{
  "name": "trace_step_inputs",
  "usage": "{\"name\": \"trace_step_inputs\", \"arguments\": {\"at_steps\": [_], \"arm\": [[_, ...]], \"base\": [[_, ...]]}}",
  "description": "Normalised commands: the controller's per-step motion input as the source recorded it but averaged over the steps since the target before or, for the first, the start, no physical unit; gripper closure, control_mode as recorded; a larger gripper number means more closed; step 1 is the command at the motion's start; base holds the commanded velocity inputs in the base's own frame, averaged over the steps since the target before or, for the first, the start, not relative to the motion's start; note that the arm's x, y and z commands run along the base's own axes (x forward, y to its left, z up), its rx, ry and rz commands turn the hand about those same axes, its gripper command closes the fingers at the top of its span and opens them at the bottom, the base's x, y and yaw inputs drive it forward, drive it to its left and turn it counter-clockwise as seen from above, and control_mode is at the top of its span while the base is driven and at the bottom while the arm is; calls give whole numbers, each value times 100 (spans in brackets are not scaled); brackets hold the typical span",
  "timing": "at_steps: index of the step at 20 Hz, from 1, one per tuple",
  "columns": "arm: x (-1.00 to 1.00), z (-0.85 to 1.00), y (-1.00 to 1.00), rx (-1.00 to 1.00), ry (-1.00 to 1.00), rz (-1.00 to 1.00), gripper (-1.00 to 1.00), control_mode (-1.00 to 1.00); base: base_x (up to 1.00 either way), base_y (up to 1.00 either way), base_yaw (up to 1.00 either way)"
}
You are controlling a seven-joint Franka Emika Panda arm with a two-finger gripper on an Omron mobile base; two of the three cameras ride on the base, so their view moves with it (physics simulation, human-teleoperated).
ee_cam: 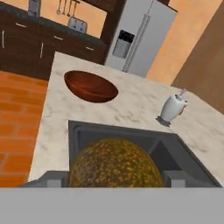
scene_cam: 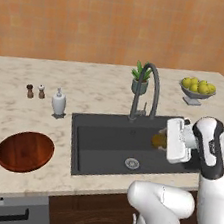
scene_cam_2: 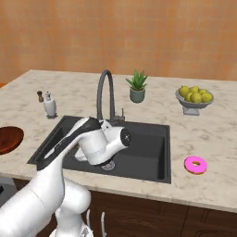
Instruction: Pick the avocado from the sink and place it in the bowl. Then pick the bowl and place it in the microwave. Then close the microwave door and press the start button.
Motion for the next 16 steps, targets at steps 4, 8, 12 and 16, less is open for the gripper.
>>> {"name": "trace_step_inputs", "arguments": {"at_steps": [4, 8, 12, 16], "arm": [[-54, 85, 100, -42, 0, 0, 100, -100], [-15, 97, 100, -34, 17, 0, 100, -100], [-6, 51, 99, -29, 15, 0, 100, -100], [0, 4, 100, -35, 16, 0, 100, -100]], "base": [[0, 0, 0], [0, 0, 0], [0, 0, 0], [0, 0, 0]]}}
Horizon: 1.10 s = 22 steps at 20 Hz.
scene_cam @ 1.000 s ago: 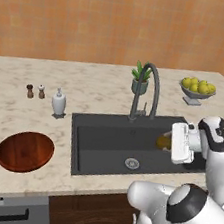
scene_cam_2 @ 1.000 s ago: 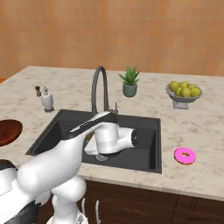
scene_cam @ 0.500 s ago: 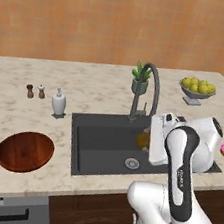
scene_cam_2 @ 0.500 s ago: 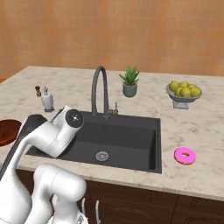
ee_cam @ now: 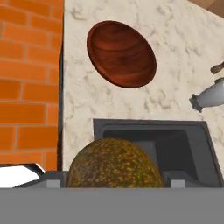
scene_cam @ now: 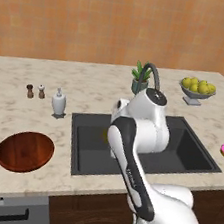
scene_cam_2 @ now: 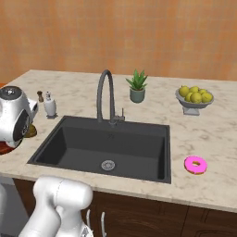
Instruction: Pick the avocado from the sink and place it in the bowl. Then pick the bowl and place it in the microwave. Then close the microwave door and press the start button.
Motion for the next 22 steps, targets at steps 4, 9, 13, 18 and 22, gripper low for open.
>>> {"name": "trace_step_inputs", "arguments": {"at_steps": [4, 9, 13, 18, 22], "arm": [[3, 0, 78, -24, 7, 0, 100, -100], [14, -28, 63, -6, 12, 0, 100, -100], [13, -24, 48, -1, 6, 0, 100, -100], [42, -31, 51, 0, 0, 0, 100, -100], [39, -18, 58, 0, 2, 0, 100, -100]], "base": [[0, 0, 0], [0, 0, 0], [0, 0, 0], [0, 0, 0], [0, 0, 0]]}}
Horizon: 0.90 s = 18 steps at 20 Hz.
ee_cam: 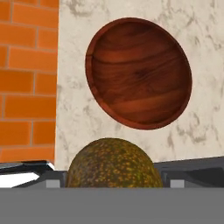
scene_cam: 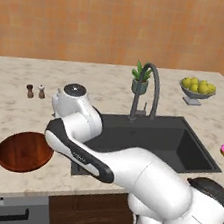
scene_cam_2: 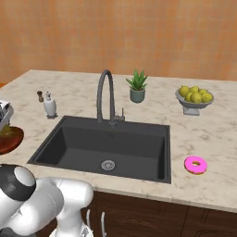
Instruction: Pick the avocado from the sink and place it in the bowl. Then pick the bowl and place it in the microwave. Then close the microwave door and press the start button.
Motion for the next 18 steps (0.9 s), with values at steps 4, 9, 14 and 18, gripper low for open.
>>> {"name": "trace_step_inputs", "arguments": {"at_steps": [4, 9, 14, 18], "arm": [[22, -31, 54, 0, 6, 0, 100, -100], [19, -36, 39, 0, 2, 0, 100, -100], [18, -7, 44, 0, 0, -1, 100, -100], [15, -23, 12, 0, 0, -4, 100, -100]], "base": [[0, 0, 0], [0, 0, 0], [0, 0, 0], [0, 0, 0]]}}
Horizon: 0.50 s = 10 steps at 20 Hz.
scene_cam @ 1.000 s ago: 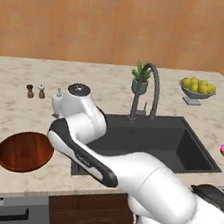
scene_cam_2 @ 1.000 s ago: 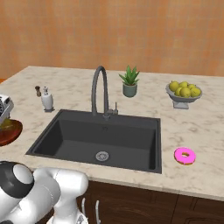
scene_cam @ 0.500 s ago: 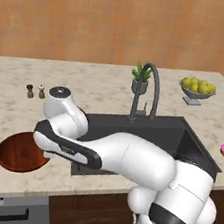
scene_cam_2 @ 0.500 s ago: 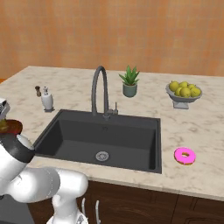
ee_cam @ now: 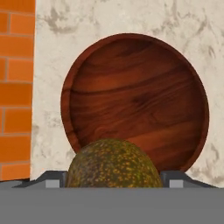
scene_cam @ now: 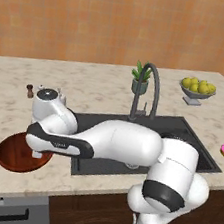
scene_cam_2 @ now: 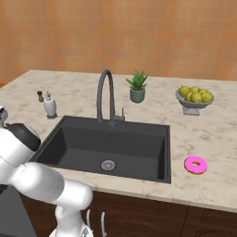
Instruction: Pick the avocado from the sink and place it in the bowl. Then pick the bowl and place it in the microwave. Then close the microwave door and press the start button.
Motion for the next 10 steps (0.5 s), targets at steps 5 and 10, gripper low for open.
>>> {"name": "trace_step_inputs", "arguments": {"at_steps": [5, 10], "arm": [[16, -47, 0, 0, 2, -1, 100, -100], [23, -46, 17, 0, 1, 0, 100, -100]], "base": [[0, 0, 0], [0, 0, 0]]}}
